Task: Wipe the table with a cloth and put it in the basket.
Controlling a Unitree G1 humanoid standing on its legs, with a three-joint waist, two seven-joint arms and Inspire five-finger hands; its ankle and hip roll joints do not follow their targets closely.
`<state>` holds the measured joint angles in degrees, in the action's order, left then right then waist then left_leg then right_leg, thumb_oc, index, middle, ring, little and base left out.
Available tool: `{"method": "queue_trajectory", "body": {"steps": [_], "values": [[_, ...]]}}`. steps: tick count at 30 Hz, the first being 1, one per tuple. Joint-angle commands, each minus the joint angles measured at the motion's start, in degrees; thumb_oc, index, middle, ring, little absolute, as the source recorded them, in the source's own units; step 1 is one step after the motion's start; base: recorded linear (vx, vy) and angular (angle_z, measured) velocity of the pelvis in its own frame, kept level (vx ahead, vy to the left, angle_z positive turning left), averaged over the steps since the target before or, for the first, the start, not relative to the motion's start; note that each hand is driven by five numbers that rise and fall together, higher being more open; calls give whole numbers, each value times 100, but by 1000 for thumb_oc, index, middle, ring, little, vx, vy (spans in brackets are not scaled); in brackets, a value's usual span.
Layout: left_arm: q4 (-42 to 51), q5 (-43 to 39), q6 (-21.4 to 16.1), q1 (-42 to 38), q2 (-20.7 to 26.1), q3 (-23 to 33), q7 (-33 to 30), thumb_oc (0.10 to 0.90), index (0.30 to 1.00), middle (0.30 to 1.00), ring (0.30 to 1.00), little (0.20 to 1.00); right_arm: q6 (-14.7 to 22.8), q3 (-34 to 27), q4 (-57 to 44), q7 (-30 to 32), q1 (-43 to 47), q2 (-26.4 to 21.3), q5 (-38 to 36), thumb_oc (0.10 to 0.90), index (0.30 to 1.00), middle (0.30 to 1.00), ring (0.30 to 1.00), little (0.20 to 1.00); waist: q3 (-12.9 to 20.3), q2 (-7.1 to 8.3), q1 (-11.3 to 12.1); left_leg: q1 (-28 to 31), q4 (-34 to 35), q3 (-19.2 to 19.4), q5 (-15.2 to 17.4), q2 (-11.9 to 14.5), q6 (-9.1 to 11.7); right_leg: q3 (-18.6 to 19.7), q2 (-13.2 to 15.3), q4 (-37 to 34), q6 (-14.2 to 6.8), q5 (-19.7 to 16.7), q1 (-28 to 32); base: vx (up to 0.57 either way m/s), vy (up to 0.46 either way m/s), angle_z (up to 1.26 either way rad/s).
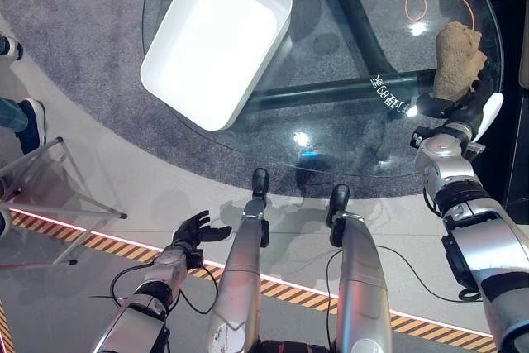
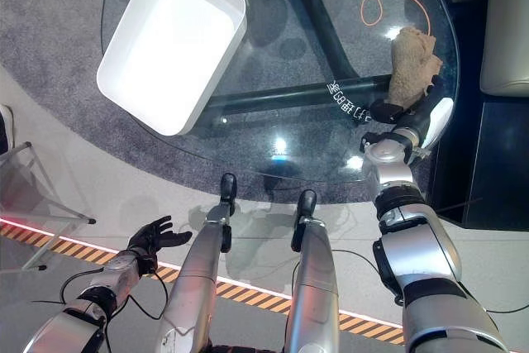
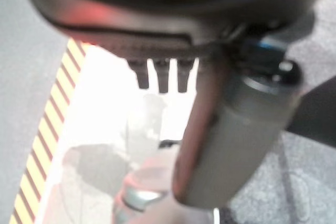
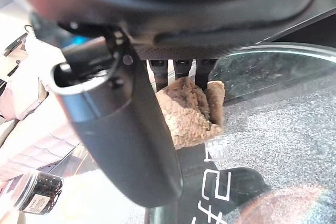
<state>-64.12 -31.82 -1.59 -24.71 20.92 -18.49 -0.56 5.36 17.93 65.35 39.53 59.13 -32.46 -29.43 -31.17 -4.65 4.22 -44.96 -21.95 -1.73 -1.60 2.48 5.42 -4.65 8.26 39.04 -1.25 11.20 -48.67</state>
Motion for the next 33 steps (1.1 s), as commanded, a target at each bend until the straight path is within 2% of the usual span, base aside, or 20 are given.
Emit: {"method": "queue_trajectory", "body": {"steps": [1, 2, 3, 4, 5, 6, 8, 9, 10, 11, 12, 13, 14, 15, 16, 19, 29, 33], "values": [[-250, 78, -19, 150, 186, -90, -45, 800, 900, 900, 900, 900, -8, -24, 145, -96, 263, -662, -179, 800, 900, 900, 900, 900, 138, -131, -22, 35, -788, 177, 658, -376, -442, -257, -157, -606, -91, -555, 177, 0, 0, 0], [-260, 81, -22, 144, 184, -89, -45, 800, 900, 900, 900, 900, -97, -32, 185, -121, 265, -664, -187, 800, 900, 900, 900, 900, 138, -132, -22, 34, -788, 177, 658, -377, -442, -255, -160, -604, -90, -554, 175, 0, 0, 0], [-278, 86, -37, 139, 181, -91, -38, 800, 900, 900, 900, 900, -175, -36, 250, -187, 269, -669, -222, 764, 869, 869, 869, 864, 138, -134, -21, 31, -791, 180, 657, -377, -442, -256, -157, -603, -92, -557, 172, 0, 0, 0], [-282, 87, -39, 137, 180, -91, -36, 800, 900, 900, 900, 900, -188, -36, 260, -200, 271, -670, -231, 646, 768, 768, 768, 746, 138, -135, -20, 30, -791, 180, 657, -377, -442, -257, -156, -603, -93, -557, 172, 0, 0, 0], [-281, 79, -15, 106, 199, -95, -22, 800, 900, 900, 900, 900, -311, -9, 375, -269, 298, -696, -208, 265, 441, 441, 441, 365, 138, -142, -15, 27, -785, 182, 657, -378, -451, -264, -148, -602, -89, -561, 162, 0, 0, 0], [-284, 86, -15, 102, 223, -82, -2, 800, 900, 900, 900, 900, -451, 3, 440, -391, 291, -711, -234, 100, 300, 300, 300, 200, 138, -141, -11, 12, -801, 182, 659, -374, -451, -265, -145, -580, -92, -560, 145, 0, 0, 0], [-270, 91, -3, 100, 227, -82, -10, 800, 900, 900, 900, 900, -544, 17, 465, -452, 293, -727, -257, 100, 300, 300, 300, 200, 138, -138, -10, 7, -803, 180, 657, -376, -454, -266, -147, -579, -92, -565, 140, 39, -9, 1], [-266, 109, 27, 103, 229, -90, -3, 800, 900, 900, 900, 900, -679, 42, 549, -541, 277, -735, -285, 100, 300, 300, 300, 200, 138, -139, 3, 93, -876, 157, 841, -371, -437, -232, -154, -485, -136, -392, 210, 0, 0, 0], [-259, 118, 30, 79, 237, -79, -2, 800, 900, 900, 900, 900, -696, 39, 582, -577, 299, -745, -296, 100, 300, 300, 300, 200, 138, -135, 1, -18, -833, 172, 661, -369, -455, -266, -142, -546, -91, -564, 115, 85, -29, 5], [-267, 134, 43, 97, 231, -87, 7, 800, 900, 900, 900, 900, -727, 56, 642, -619, 296, -748, -295, 100, 300, 300, 300, 200, 138, -140, 10, 85, -885, 145, 840, -361, -436, -227, -152, -455, -138, -388, 194, 12, -24, 10], [-281, 137, 50, 89, 237, -97, 12, 800, 900, 900, 900, 900, -762, 54, 665, -657, 298, -757, -295, 100, 300, 300, 300, 200, 138, -134, 13, 96, -881, 139, 837, -359, -440, -233, -154, -454, -140, -392, 203, 11, -25, 13], [-284, 146, 54, 63, 249, -85, 22, 800, 900, 900, 900, 900, -796, 51, 672, -688, 321, -765, -303, 100, 300, 300, 300, 200, 138, -125, 9, -3, -829, 159, 651, -359, -456, -271, -147, -535, -98, -572, 124, -69, -18, 9], [-289, 154, 59, 58, 252, -81, 29, 800, 900, 900, 900, 900, -821, 55, 691, -714, 326, -763, -302, 100, 300, 300, 300, 200, 138, -123, 11, -5, -826, 157, 646, -356, -455, -272, -150, -535, -99, -575, 121, 3, -14, 5], [-297, 155, 63, 76, 247, -88, 33, 800, 900, 900, 900, 900, -839, 64, 704, -723, 308, -756, -293, 100, 300, 300, 300, 200, 138, -127, 16, 98, -876, 136, 826, -354, -436, -235, -163, -456, -145, -401, 204, 0, 0, 0], [-312, 147, 57, 42, 261, -86, 46, 800, 900, 900, 900, 900, -918, 76, 727, -786, 356, -776, -309, 100, 300, 300, 300, 200, 138, -117, 17, 0, -811, 151, 635, -353, -458, -281, -151, -539, -98, -581, 123, 0, 0, 0], [-320, 158, 87, 6, 255, -93, 49, 800, 900, 900, 900, 900, -1050, 106, 758, -871, 390, -782, -323, 100, 300, 300, 300, 200, 138, -107, 23, 17, -785, 141, 620, -358, -458, -291, -158, -554, -94, -586, 137, -26, -4, 0], [-307, 152, 149, -45, 262, -96, 8, 800, 900, 900, 900, 900, -1066, 126, 761, -979, 393, -772, -234, 100, 300, 300, 300, 200, 138, -97, 11, 15, -768, 140, 601, -353, -455, -291, -169, -563, -100, -605, 126, 0, 0, 0], [-295, 169, 138, -30, 263, -84, 19, 800, 900, 900, 900, 900, -892, 214, 664, -1109, 400, -752, 140, 100, 300, 300, 300, 200, 138, -99, 9, 21, -762, 135, 597, -361, -455, -292, -172, -563, -100, -602, 132, 0, 0, 0]]}}
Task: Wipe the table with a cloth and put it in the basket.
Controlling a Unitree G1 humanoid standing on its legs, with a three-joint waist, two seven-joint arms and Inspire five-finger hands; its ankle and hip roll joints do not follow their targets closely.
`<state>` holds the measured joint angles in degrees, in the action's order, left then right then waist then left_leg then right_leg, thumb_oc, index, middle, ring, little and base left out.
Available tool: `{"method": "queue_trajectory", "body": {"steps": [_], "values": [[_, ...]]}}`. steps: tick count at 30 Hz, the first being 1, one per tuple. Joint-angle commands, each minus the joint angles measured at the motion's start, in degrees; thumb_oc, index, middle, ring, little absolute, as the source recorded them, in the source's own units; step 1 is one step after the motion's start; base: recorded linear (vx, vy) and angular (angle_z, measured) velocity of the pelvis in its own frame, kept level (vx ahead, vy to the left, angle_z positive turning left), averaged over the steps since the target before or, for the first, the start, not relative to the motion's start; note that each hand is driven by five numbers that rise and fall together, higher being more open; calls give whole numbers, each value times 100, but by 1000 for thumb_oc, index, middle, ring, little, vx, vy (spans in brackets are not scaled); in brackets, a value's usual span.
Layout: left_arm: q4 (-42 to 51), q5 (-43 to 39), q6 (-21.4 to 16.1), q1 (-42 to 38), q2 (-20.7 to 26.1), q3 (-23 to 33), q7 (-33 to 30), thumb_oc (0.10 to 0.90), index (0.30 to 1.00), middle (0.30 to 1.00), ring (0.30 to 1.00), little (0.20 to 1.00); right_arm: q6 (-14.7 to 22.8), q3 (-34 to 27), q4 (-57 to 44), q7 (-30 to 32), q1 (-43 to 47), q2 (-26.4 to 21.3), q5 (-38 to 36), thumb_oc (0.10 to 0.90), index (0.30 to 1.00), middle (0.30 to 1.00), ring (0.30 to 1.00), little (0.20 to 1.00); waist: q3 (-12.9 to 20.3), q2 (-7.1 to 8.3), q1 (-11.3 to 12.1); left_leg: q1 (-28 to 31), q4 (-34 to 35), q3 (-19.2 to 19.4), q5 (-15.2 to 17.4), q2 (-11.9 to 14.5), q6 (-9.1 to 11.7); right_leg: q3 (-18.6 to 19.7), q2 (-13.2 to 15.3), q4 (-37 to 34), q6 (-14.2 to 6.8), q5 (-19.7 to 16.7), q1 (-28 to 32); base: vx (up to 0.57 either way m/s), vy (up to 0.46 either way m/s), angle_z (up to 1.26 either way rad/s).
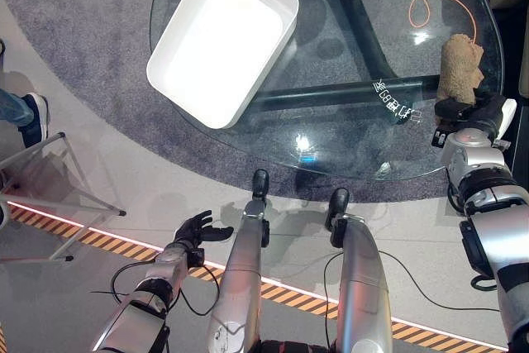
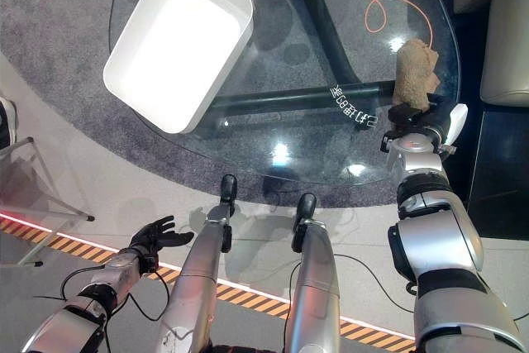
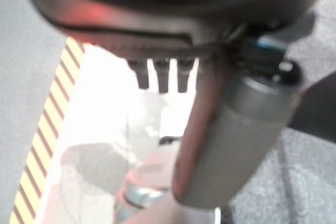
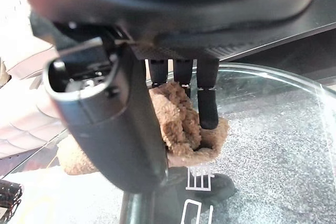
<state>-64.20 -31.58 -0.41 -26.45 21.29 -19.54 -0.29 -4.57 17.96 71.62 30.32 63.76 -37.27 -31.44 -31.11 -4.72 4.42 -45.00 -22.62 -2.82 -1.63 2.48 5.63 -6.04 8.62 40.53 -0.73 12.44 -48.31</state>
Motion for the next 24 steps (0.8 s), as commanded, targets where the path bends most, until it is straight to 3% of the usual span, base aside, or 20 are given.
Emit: {"method": "queue_trajectory", "body": {"steps": [1, 10, 24], "values": [[-278, 153, 21, 148, 231, 18, 2, 800, 900, 900, 900, 900, 146, 298, -50, -254, -21, -259, 483, 100, 300, 300, 300, 200, 131, -93, -6, 28, -690, 246, 596, -363, -474, -158, -204, -716, -155, -733, 97, 0, 0, 0], [-105, 152, 43, 173, 206, 19, -72, 800, 900, 900, 900, 900, 77, 1112, -1106, -696, 312, -16, 1661, 100, 300, 300, 300, 200, 131, -81, 10, 71, -585, 270, 538, -387, -442, -191, -214, -812, -148, -751, 131, 0, 0, 0], [170, 251, 43, 345, 136, 59, -124, 800, 900, 900, 900, 900, -157, 2200, -2768, -1526, 351, 330, 2823, 100, 300, 300, 300, 200, 131, -81, 65, 139, -449, 333, 457, -432, -400, -278, -196, -1003, -102, -749, 255, -3, 3, -1]]}}
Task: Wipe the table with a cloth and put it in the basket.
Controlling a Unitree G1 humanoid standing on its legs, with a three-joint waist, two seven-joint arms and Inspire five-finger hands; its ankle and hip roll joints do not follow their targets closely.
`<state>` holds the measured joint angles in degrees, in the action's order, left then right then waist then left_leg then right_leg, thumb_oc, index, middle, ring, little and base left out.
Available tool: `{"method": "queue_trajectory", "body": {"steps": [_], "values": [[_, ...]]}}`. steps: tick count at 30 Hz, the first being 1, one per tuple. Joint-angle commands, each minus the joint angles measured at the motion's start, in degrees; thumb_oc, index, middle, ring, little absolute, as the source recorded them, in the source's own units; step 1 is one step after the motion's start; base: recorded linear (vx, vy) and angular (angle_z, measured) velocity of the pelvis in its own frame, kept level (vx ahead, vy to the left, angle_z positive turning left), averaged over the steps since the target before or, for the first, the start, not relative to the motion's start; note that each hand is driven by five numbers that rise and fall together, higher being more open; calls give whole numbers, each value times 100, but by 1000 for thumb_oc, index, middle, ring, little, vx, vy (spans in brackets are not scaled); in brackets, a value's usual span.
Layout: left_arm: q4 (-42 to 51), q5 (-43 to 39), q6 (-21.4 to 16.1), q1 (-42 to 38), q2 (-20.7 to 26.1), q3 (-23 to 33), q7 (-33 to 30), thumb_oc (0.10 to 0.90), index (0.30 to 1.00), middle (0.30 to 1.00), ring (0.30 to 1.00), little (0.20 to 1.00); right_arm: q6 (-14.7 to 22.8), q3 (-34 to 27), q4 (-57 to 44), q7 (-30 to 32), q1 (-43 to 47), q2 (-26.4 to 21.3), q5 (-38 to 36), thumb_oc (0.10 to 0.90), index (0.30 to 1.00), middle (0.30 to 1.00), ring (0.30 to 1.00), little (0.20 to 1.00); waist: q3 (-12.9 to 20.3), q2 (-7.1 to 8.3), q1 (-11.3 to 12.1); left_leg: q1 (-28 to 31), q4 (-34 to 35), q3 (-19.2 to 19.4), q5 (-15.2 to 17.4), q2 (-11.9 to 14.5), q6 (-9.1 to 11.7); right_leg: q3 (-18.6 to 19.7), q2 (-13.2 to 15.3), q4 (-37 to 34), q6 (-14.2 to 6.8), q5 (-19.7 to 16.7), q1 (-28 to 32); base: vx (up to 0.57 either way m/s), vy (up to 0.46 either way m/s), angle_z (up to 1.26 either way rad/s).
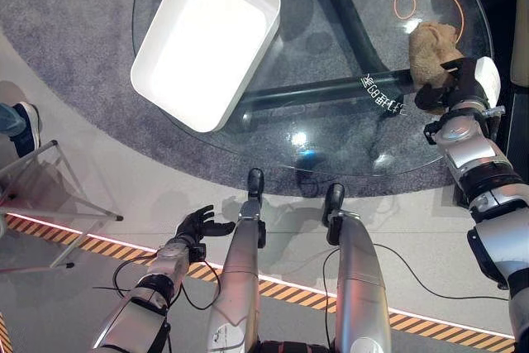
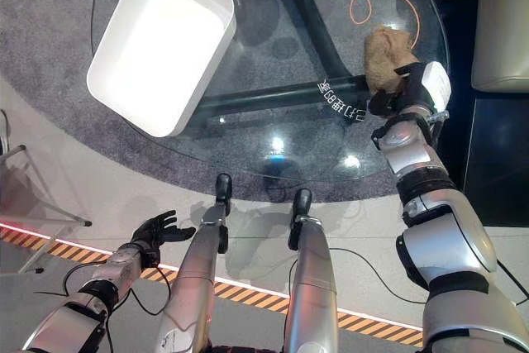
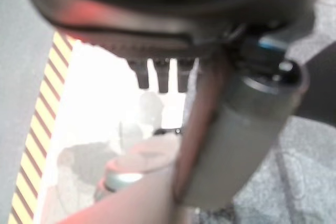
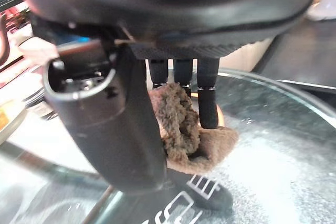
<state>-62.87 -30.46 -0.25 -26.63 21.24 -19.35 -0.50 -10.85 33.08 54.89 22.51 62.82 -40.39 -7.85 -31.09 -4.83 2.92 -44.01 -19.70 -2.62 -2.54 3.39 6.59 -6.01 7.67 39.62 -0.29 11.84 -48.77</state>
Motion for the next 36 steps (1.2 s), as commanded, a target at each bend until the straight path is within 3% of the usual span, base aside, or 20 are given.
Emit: {"method": "queue_trajectory", "body": {"steps": [1, 18, 28, 36], "values": [[53, 151, 30, 374, 136, 48, -108, 800, 900, 900, 900, 900, 456, 729, -1179, -805, 434, 664, 542, 100, 300, 300, 300, 200, 129, -69, 217, 49, -735, 314, 544, -528, -492, -284, -100, -919, -145, -688, 310, 0, 0, 0], [134, 185, 93, 376, 41, 46, -136, 800, 900, 900, 900, 900, 635, 1227, -2102, -1601, 267, 875, 972, 100, 300, 300, 300, 200, 129, -105, 180, 104, -718, 374, 493, -558, -460, -262, -90, -944, -122, -686, 351, 3, 2, 1], [195, 266, 102, 408, 19, 99, -148, 800, 900, 900, 900, 900, 877, 1577, -2746, -2839, 95, 913, 1159, 100, 300, 300, 300, 200, 129, -93, 171, 88, -685, 378, 453, -573, -455, -273, -85, -944, -120, -695, 303, 0, 0, 0], [231, 256, 175, 392, 77, 86, -109, 800, 900, 900, 900, 900, 928, 1797, -3001, -3331, 8, 852, 1123, 100, 300, 300, 300, 200, 129, -90, 151, 115, -654, 386, 415, -570, -440, -261, -72, -976, -129, -722, 319, 0, 0, 0]]}}
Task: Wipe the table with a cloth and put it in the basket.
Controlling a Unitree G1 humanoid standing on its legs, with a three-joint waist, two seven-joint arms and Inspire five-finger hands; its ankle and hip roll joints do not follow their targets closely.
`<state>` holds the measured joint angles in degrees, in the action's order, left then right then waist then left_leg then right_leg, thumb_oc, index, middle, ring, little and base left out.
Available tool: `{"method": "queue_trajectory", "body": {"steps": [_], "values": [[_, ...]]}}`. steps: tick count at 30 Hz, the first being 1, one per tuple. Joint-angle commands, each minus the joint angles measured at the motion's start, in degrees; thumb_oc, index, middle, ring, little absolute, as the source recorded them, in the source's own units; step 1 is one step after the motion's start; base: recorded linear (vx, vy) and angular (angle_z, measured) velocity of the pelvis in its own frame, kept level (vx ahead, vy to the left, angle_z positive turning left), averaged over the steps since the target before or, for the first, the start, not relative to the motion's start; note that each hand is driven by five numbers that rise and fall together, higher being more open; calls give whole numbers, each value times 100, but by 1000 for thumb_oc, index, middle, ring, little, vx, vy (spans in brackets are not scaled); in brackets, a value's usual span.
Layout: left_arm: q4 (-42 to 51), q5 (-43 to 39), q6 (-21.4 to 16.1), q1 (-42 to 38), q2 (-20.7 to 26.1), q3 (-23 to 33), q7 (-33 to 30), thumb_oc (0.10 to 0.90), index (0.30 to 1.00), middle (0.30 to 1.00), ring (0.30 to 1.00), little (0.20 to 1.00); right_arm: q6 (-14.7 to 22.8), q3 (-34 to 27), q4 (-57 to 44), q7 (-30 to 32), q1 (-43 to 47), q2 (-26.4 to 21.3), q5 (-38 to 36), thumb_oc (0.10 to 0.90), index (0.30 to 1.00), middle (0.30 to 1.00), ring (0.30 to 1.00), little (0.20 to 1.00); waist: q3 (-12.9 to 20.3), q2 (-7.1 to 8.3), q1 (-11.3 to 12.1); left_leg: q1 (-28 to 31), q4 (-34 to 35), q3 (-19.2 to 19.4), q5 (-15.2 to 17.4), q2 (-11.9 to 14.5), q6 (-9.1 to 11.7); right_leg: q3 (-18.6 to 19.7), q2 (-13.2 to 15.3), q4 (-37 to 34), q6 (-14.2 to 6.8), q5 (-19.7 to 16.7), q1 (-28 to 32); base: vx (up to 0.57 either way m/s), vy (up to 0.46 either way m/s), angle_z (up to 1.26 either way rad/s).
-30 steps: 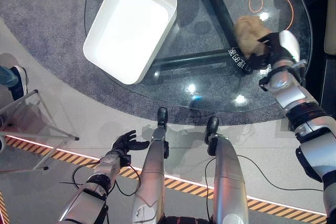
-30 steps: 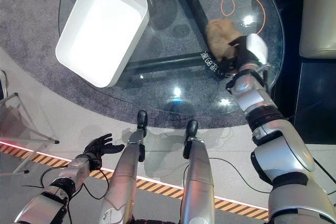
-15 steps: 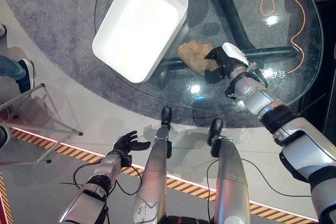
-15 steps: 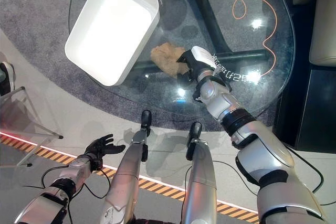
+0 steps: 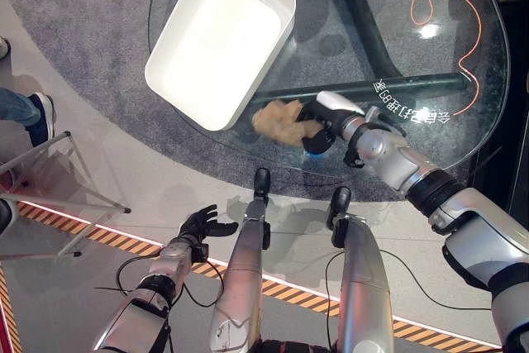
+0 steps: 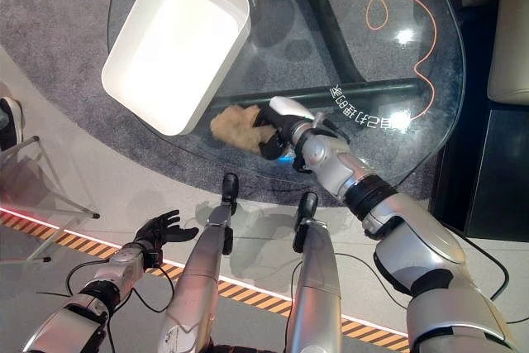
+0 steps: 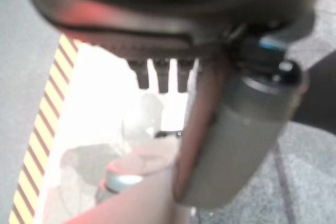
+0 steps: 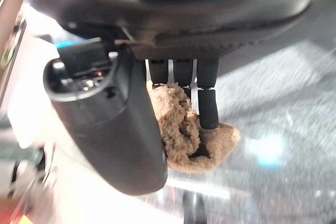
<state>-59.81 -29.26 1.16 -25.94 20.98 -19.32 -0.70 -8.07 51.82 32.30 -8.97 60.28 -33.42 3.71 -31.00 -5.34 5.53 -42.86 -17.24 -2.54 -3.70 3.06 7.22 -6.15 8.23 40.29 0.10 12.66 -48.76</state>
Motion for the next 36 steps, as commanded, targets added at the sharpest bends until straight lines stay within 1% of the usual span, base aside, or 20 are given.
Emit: {"method": "queue_trajectory", "body": {"steps": [1, 6, 12, 13, 14, 16, 19, 20, 21, 22, 23, 26, 29, 30, 31, 36], "values": [[-96, 153, 16, 327, 101, 98, -68, 800, 900, 900, 900, 900, 706, -76, -723, -370, 245, 161, 48, 100, 300, 300, 300, 200, 120, -37, -109, 5, -891, 382, 526, -535, -497, -245, -126, -1052, -165, -806, 320, 0, 0, 0], [-82, 148, 35, 305, 119, 85, -69, 800, 900, 900, 900, 900, 598, 18, -761, -414, 214, 112, 37, 100, 300, 300, 300, 200, 120, -32, -108, -6, -874, 380, 502, -534, -498, -254, -120, -1066, -167, -825, 312, 0, 0, 0], [-88, 131, 79, 258, 169, 54, -31, 800, 900, 900, 900, 900, 528, -13, -624, -85, 228, 57, -31, 100, 300, 300, 300, 200, 120, -38, -106, -26, -888, 379, 500, -531, -501, -267, -107, -1043, -167, -836, 283, 0, 0, 0], [-89, 109, 97, 243, 168, 40, -33, 800, 900, 900, 900, 900, 481, -51, -561, 97, 231, 57, -16, 100, 300, 300, 300, 200, 120, -44, -111, -30, -899, 381, 501, -533, -501, -263, -107, -1035, -165, -838, 278, 0, 0, 0], [-130, 93, 86, 230, 148, 33, -20, 800, 900, 900, 900, 900, 371, -160, -416, 505, 232, 65, -32, 100, 300, 300, 300, 200, 120, -67, -119, -15, -887, 388, 498, -528, -503, -253, -106, -1018, -166, -842, 273, 0, 0, 0], [-144, 86, 80, 219, 138, 25, -20, 800, 900, 900, 900, 900, 352, -211, -348, 671, 235, 66, -32, 100, 300, 300, 300, 200, 120, -71, -122, -13, -883, 391, 498, -527, -504, -252, -108, -1016, -167, -844, 271, 0, 0, 0], [-186, 55, 72, 194, 123, 9, -13, 800, 900, 900, 900, 900, 266, -470, -66, 1327, 265, 14, -217, 100, 300, 300, 300, 200, 120, -89, -128, -1, -879, 396, 508, -512, -508, -242, -104, -997, -171, -847, 270, 23, 0, 0], [-205, 59, 48, 258, 89, -24, -33, 800, 900, 900, 900, 900, 275, -571, 72, 1584, 228, 10, -360, 100, 300, 300, 300, 200, 120, -98, -120, 112, -952, 382, 695, -501, -491, -205, -101, -880, -217, -666, 357, 0, 0, 0], [-212, 61, 39, 211, 96, -5, -31, 800, 900, 900, 900, 900, 283, -624, 122, 1681, 295, -9, -424, 100, 300, 300, 300, 200, 120, -100, -122, -4, -893, 393, 520, -502, -518, -247, -93, -971, -171, -843, 265, 70, -4, 2], [-225, 61, 33, 266, 87, -25, -28, 800, 900, 900, 900, 900, 252, -655, 163, 1783, 251, -4, -486, 100, 300, 300, 300, 200, 120, -103, -114, 115, -955, 377, 699, -499, -495, -209, -98, -872, -217, -664, 361, 8, -2, 4], [-264, 62, 3, 275, 90, -25, -11, 800, 900, 900, 900, 900, 333, -872, 355, 2200, 277, -26, -824, 100, 300, 300, 300, 200, 120, -110, -112, 101, -979, 373, 712, -478, -496, -211, -89, -843, -219, -664, 347, 75, -9, 4], [-312, 50, -30, 298, 75, -27, -5, 800, 900, 900, 900, 900, 418, -1165, 545, 2524, 336, -44, -1027, 100, 300, 300, 300, 200, 120, -116, -114, 81, -1019, 364, 734, -457, -501, -197, -87, -779, -224, -661, 311, 3, -1, 1], [-332, 42, -34, 285, 56, -36, -18, 800, 900, 900, 900, 900, 513, -1495, 797, 2995, 431, -93, -1314, 100, 300, 300, 300, 200, 120, -118, -120, 65, -1061, 351, 763, -444, -515, -188, -93, -731, -225, -656, 289, 0, 0, 0], [-332, 42, -34, 285, 56, -36, -18, 800, 900, 900, 900, 900, 513, -1495, 797, 2995, 431, -93, -1314, 100, 300, 300, 300, 200, 120, -118, -120, 65, -1061, 351, 763, -444, -515, -188, -93, -731, -225, -656, 289, 0, 0, 0], [-324, 12, -47, 300, 39, -52, -34, 800, 900, 900, 900, 900, 518, -1638, 943, 3182, 491, -145, -1449, 100, 300, 300, 300, 200, 120, -135, -123, 52, -1078, 349, 782, -446, -530, -182, -96, -711, -224, -647, 271, 0, 0, 0], [-306, -45, -46, 329, 66, -58, -37, 800, 900, 900, 900, 900, 433, -1815, 1202, 3251, 557, -296, -1709, 100, 300, 300, 300, 200, 120, -143, -124, 21, -1083, 346, 787, -448, -547, -181, -108, -710, -210, -645, 242, 0, 0, 0]]}}
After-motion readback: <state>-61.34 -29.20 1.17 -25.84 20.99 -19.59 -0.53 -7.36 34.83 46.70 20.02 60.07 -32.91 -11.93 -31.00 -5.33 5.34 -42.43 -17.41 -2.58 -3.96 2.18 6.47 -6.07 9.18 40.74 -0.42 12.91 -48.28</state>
